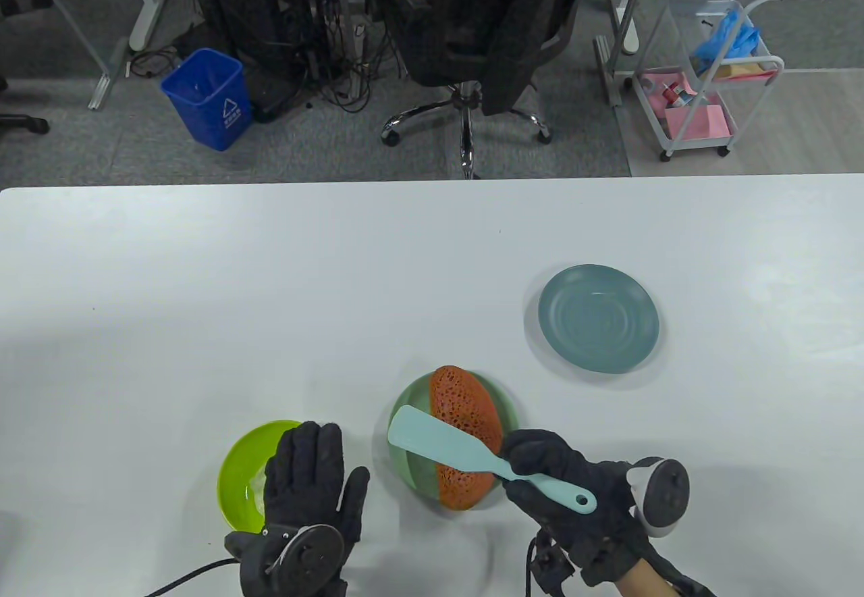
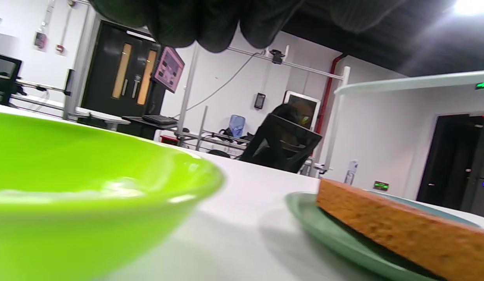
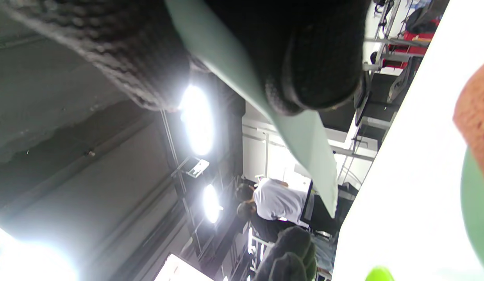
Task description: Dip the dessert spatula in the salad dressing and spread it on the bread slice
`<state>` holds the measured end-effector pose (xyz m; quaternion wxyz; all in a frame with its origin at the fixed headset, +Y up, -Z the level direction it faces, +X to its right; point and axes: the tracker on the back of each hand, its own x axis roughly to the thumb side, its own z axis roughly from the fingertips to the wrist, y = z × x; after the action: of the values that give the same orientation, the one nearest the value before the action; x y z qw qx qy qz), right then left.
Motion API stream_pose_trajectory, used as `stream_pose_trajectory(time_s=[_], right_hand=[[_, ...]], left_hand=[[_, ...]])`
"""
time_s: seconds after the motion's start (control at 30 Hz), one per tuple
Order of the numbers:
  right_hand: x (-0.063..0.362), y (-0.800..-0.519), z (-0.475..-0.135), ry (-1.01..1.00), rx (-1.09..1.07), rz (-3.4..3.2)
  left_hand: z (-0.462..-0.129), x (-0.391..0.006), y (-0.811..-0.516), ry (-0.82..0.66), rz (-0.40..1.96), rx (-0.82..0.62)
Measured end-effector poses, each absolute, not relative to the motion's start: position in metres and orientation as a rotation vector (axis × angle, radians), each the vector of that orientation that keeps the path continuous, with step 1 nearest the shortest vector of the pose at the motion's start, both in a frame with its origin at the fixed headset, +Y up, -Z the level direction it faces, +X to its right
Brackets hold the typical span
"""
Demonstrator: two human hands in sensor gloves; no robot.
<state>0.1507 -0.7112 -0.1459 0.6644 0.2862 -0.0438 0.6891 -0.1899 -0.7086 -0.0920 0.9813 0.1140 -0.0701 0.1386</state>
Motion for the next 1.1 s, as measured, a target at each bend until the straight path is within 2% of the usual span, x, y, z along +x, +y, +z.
stream_pose_trajectory(time_s=[0.23,0.37,0.73,1.1], right_hand=[[0.105,-0.715,-0.153,-0.010,0.657,1.566],[0.077,-0.718,-0.155,0.041,0.668,1.602],[0.005,-0.726,-0.153,0.198,0.757,1.702],[-0.015,-0.730,-0.155,0.279,0.755,1.736]], left_hand=[[-0.089,-0.236,-0.711,-0.032,0.264,0.254],[-0.089,-0.254,-0.719,0.028,0.343,0.249],[-0.085,-0.265,-0.720,0.029,0.372,0.288],[-0.085,-0.270,-0.722,0.033,0.429,0.267]])
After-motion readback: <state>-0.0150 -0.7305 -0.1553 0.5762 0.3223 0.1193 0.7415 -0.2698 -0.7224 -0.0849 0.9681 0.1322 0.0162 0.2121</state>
